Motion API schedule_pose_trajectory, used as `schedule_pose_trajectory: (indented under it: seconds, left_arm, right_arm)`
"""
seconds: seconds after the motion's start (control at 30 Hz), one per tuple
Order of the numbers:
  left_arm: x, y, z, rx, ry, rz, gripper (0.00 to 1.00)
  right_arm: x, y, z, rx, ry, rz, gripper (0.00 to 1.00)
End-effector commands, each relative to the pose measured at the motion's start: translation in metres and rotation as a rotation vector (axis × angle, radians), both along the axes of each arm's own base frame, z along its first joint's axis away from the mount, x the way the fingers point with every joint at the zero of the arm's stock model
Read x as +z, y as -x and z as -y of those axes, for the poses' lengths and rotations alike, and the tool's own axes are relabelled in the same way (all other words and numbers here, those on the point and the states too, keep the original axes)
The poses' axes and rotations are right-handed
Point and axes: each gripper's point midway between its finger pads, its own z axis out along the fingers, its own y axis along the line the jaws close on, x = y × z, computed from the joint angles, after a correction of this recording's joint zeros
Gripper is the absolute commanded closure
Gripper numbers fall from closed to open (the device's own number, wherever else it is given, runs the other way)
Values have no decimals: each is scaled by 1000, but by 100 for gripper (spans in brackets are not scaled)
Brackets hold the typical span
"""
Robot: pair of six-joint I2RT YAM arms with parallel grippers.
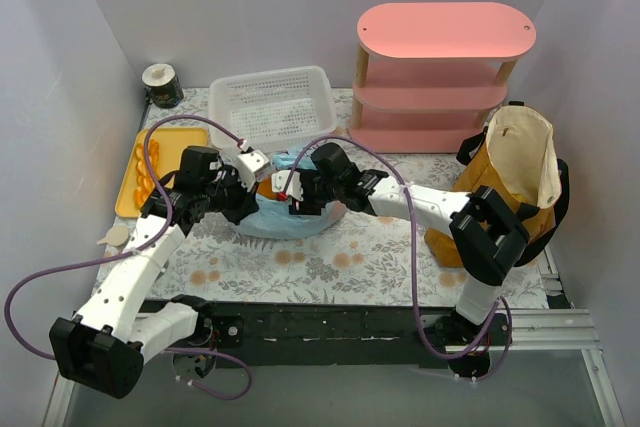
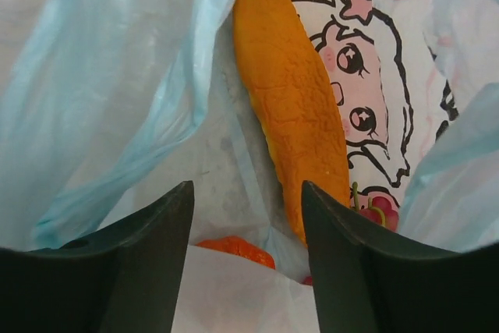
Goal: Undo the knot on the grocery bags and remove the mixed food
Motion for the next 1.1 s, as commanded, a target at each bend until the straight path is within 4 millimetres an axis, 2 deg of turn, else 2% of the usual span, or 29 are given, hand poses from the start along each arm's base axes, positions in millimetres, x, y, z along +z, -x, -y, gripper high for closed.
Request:
schedule_pose_trajectory:
  seconds: [0.0, 0.1, 0.17, 0.3, 0.33, 0.4, 0.43, 0.47, 0.53, 0.6, 0.73, 0.8, 0.83, 0.87, 0.93, 0.97, 1.0, 1.07]
  left_arm:
    - [13, 3, 0, -15, 26, 63, 100]
    - [16, 9, 1, -15, 37, 57, 100]
    - [16, 11, 0, -19, 39, 59, 100]
    - [16, 12, 0, -17, 41, 66, 100]
    - [17, 12, 0, -17, 41, 70, 100]
    - [15, 12, 0, -19, 40, 71, 100]
    - [15, 12, 0, -22, 43, 70, 100]
    - [15, 12, 1, -24, 46, 70, 100]
    - [15, 11, 2, -28, 45, 68, 100]
    - [15, 11, 1, -26, 44, 67, 100]
    - [13, 10, 2, -26, 45, 59, 100]
    - [12, 10, 2, -24, 44, 57, 100]
    - [11, 9, 2, -24, 41, 52, 100]
    - [11, 8, 2, -22, 40, 51, 100]
    - [11, 7, 2, -22, 38, 46, 100]
    - [11, 7, 2, -22, 38, 45, 100]
    - [11, 6, 2, -17, 36, 43, 100]
    - [10, 5, 2, -18, 34, 41, 100]
  right_arm:
    - [16, -18, -12, -41, -24, 54, 44]
    - [-4, -26, -13, -30, 31, 90, 53]
    - [-21, -30, -12, -22, 71, 96, 53]
    - [-38, -47, -17, -31, 89, 172, 53]
    - [-50, -50, -17, -39, 106, 168, 52]
    - [-50, -62, -23, -81, 104, 180, 50]
    - [-59, -64, -24, -92, 115, 168, 50]
    - [-55, -69, -29, -96, 100, 180, 50]
    - [-57, -73, -33, -103, 98, 183, 50]
    - [-49, -82, -38, -123, 80, 210, 50]
    - [-50, -90, -43, -132, 76, 238, 48]
    - [-54, -93, -44, -131, 84, 249, 46]
    - [-62, -95, -43, -137, 103, 246, 46]
    - [-69, -96, -41, -144, 122, 245, 48]
    - [-81, -100, -37, -149, 166, 232, 57]
    - [-83, -99, -36, -141, 172, 219, 66]
    - [-85, -98, -34, -140, 181, 207, 81]
    - [-84, -92, -28, -135, 190, 193, 88]
